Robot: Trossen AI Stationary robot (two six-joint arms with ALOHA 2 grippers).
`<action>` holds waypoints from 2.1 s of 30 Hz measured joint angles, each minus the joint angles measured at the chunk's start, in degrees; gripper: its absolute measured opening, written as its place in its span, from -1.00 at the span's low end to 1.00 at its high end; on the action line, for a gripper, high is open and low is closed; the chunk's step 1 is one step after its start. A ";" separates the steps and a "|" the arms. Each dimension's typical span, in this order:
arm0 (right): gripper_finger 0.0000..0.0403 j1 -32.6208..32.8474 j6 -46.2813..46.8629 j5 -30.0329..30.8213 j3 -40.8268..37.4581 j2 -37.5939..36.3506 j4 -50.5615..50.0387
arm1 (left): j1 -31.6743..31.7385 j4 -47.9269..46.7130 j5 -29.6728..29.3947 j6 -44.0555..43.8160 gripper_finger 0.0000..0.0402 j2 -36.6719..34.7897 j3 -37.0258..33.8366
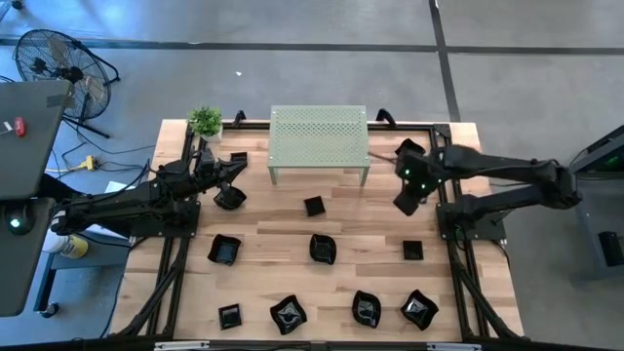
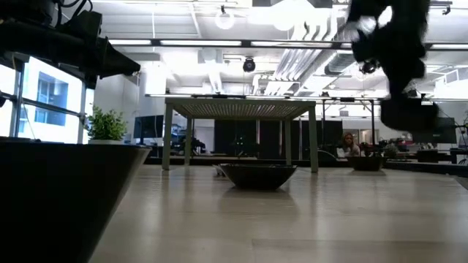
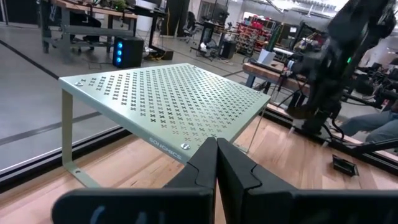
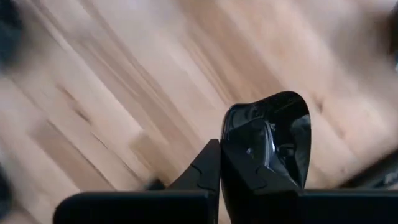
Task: Pick & Place Mini shaped plates
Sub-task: Put the black leaf-shaped plate on the shelf, then put the black square plate on the shelf
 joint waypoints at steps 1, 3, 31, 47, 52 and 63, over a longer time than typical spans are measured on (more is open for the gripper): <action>-0.99 0.21 -0.04 0.88 2.41 0.04 0.13 | 0.00 0.00 0.00 0.00 -1.00 0.00 0.00; -0.99 0.45 -0.62 3.59 7.70 0.72 1.19 | 0.00 0.00 0.00 -0.43 -1.00 -0.02 0.00; -0.99 -16.22 -97.82 6.70 34.56 33.30 16.81 | 0.00 -3.54 -0.37 -0.42 -1.00 -0.02 0.00; -0.97 -19.02 -108.19 8.19 26.63 34.07 25.59 | 0.00 -4.81 -0.44 -0.39 -1.00 0.00 0.00; -0.87 -18.41 -108.10 11.52 26.49 34.07 26.34 | 0.00 -4.81 -0.44 -0.39 -1.00 0.00 0.00; -0.39 -14.78 -99.46 19.06 26.40 31.07 30.93 | 0.00 -3.94 0.18 -0.42 -1.00 0.00 0.00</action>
